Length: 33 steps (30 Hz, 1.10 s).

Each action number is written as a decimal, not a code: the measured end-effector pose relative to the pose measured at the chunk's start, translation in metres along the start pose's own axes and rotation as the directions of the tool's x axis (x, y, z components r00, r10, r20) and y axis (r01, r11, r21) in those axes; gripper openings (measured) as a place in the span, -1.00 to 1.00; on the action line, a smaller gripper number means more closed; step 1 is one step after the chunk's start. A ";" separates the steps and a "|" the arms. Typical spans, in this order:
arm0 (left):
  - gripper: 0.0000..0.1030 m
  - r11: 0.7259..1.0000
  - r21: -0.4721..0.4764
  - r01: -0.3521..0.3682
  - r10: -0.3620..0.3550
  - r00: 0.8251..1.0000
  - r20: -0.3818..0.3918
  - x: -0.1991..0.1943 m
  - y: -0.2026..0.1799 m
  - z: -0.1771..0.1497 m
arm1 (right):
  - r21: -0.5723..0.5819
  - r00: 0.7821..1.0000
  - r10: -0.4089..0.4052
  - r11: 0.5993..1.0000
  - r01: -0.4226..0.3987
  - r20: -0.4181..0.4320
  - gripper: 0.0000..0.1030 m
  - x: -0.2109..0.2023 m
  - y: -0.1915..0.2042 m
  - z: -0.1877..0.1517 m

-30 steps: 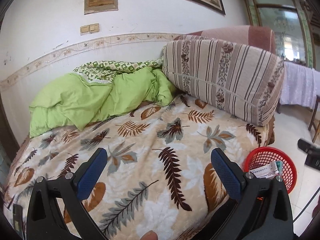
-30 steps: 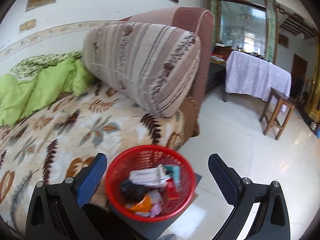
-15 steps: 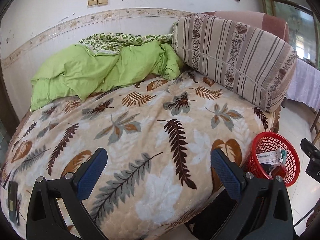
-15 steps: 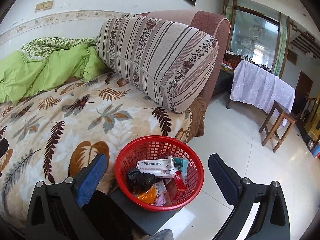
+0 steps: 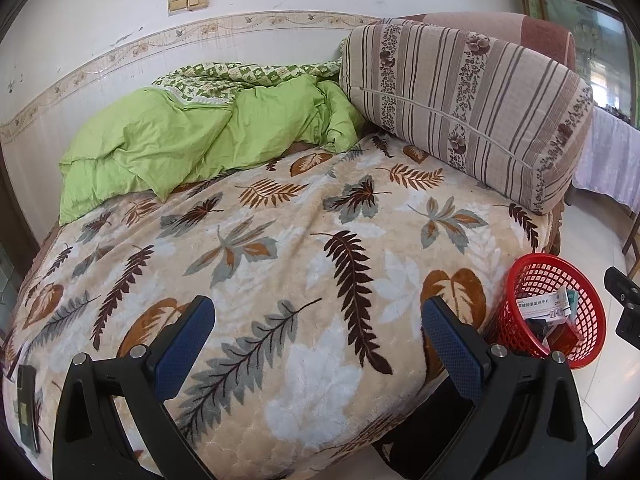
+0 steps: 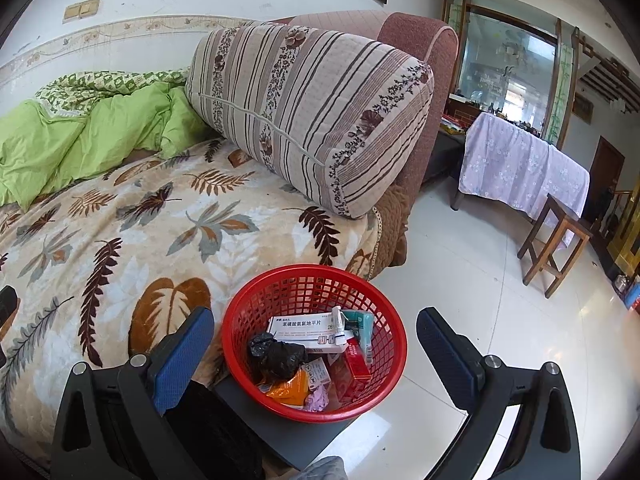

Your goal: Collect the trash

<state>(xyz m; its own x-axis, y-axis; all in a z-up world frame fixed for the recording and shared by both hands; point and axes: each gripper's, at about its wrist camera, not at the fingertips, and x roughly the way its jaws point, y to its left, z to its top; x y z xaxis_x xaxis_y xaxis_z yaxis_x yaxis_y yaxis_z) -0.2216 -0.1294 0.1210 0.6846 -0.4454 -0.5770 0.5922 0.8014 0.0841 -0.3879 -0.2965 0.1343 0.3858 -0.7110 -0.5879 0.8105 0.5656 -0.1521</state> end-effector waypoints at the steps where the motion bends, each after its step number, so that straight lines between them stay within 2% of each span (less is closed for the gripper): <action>1: 0.99 1.000 -0.002 0.001 -0.001 1.000 -0.001 -0.001 0.001 0.001 | 0.001 1.000 -0.001 1.000 0.001 0.000 0.98 0.000 0.000 0.000; 33: 0.99 1.000 -0.006 -0.005 0.005 1.000 0.005 0.001 0.007 -0.002 | -0.005 1.000 -0.017 1.000 0.017 -0.012 0.98 0.001 0.000 -0.004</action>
<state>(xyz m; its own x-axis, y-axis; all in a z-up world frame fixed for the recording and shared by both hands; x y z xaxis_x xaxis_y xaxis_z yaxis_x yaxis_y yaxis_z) -0.2174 -0.1234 0.1189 0.6898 -0.4429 -0.5728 0.5859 0.8062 0.0821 -0.3892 -0.2954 0.1307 0.3664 -0.7158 -0.5944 0.8151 0.5550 -0.1659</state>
